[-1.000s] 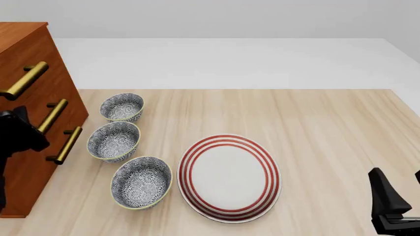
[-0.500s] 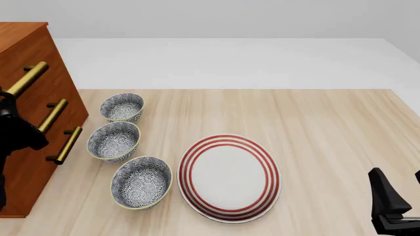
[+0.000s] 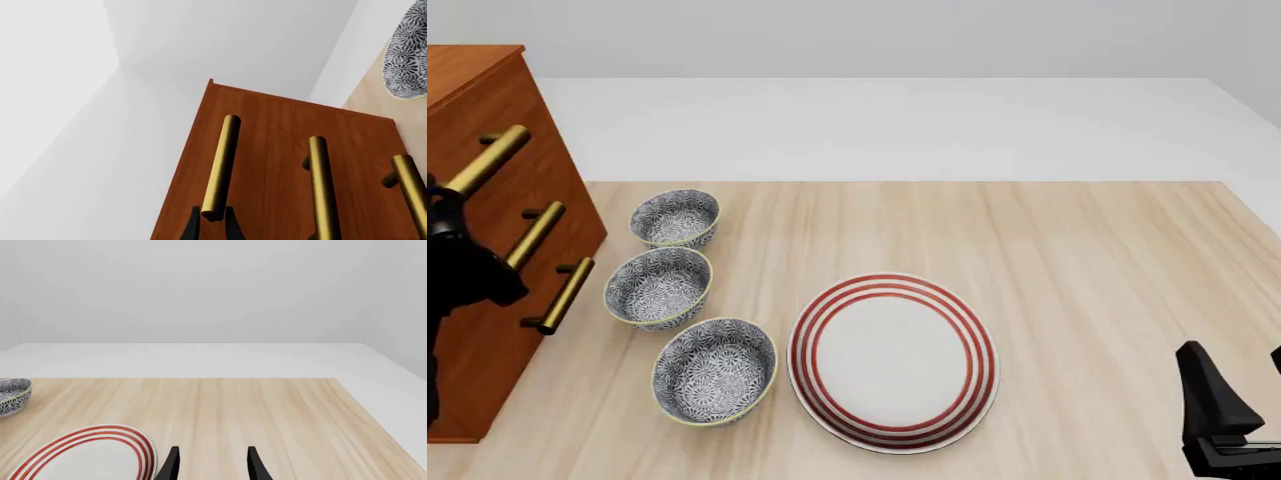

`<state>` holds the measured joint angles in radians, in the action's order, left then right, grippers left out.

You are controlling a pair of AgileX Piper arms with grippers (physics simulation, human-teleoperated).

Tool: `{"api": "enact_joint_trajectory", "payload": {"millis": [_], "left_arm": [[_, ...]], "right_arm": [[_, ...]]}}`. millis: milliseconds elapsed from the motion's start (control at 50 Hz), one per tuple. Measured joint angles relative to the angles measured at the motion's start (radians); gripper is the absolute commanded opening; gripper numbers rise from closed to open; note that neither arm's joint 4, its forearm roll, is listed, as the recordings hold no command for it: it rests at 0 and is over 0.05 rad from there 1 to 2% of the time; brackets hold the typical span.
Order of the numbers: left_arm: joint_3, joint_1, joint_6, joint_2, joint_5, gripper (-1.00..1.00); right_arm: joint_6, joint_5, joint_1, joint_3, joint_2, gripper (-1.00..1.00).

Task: Open the top drawer of the cabinet.

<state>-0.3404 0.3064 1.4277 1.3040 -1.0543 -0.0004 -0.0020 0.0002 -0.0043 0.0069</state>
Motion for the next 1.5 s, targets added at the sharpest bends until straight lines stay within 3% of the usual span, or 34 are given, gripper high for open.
{"api": "enact_joint_trajectory", "payload": {"millis": [1500], "left_arm": [[0.014,-0.067,0.081,-0.031,0.032,-1.00]], "right_arm": [[0.000,0.000,0.000,0.000,0.000,1.00]]}}
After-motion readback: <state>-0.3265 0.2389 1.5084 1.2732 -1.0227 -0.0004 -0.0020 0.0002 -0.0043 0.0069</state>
